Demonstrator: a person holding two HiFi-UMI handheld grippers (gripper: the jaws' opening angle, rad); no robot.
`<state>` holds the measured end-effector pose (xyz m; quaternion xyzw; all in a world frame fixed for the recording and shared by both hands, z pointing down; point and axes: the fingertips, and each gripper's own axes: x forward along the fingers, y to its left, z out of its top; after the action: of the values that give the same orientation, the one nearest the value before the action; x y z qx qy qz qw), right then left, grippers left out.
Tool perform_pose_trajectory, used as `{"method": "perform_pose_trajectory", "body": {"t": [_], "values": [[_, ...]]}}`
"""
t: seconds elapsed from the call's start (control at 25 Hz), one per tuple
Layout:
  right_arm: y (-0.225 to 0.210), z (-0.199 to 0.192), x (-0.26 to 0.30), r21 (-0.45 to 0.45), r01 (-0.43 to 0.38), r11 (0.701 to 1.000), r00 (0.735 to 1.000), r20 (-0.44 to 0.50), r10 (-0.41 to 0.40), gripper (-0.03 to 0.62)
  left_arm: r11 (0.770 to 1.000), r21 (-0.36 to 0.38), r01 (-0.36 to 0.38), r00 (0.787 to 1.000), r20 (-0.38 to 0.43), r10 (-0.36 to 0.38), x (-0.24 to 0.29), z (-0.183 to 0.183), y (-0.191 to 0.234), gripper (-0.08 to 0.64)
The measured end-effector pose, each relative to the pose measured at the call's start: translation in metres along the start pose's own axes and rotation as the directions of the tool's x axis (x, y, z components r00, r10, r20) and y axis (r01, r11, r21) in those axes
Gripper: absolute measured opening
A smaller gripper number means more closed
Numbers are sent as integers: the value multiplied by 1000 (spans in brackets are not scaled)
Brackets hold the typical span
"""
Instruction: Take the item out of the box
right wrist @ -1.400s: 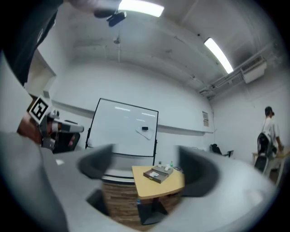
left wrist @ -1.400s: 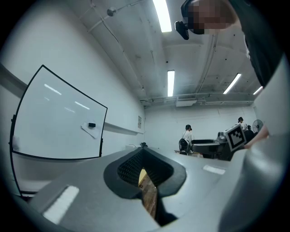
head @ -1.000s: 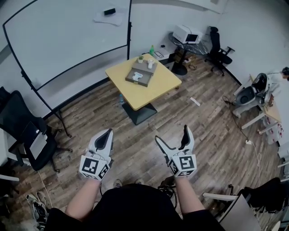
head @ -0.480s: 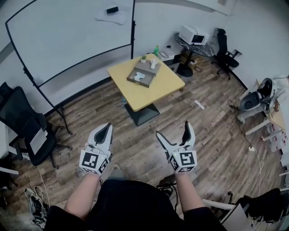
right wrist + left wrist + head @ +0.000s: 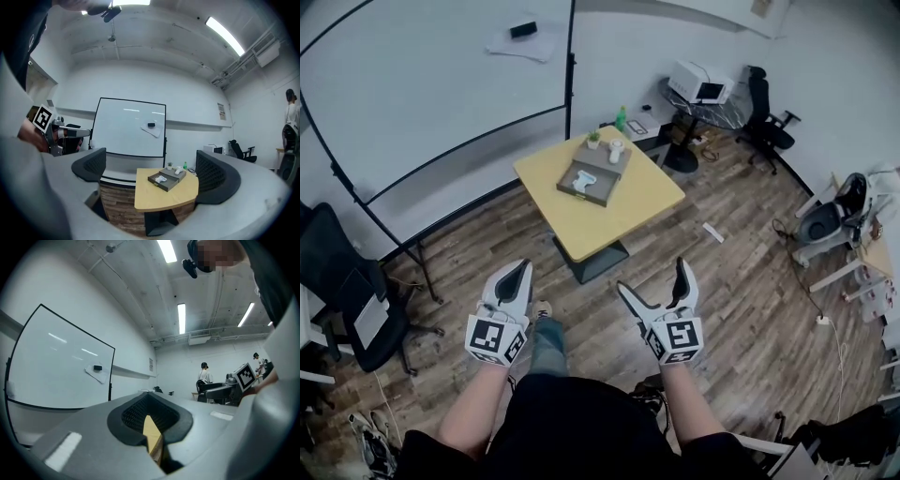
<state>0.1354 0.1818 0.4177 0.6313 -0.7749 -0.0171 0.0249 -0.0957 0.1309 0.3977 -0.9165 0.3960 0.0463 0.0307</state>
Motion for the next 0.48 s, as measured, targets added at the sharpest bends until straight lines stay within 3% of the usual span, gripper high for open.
{"method": "perform_pose_trajectory", "body": {"t": [0.48], "values": [[-50, -4, 236, 13, 30, 999, 995, -94, -29, 595, 995, -37, 90, 995, -45, -92, 209, -27, 156, 0]]}}
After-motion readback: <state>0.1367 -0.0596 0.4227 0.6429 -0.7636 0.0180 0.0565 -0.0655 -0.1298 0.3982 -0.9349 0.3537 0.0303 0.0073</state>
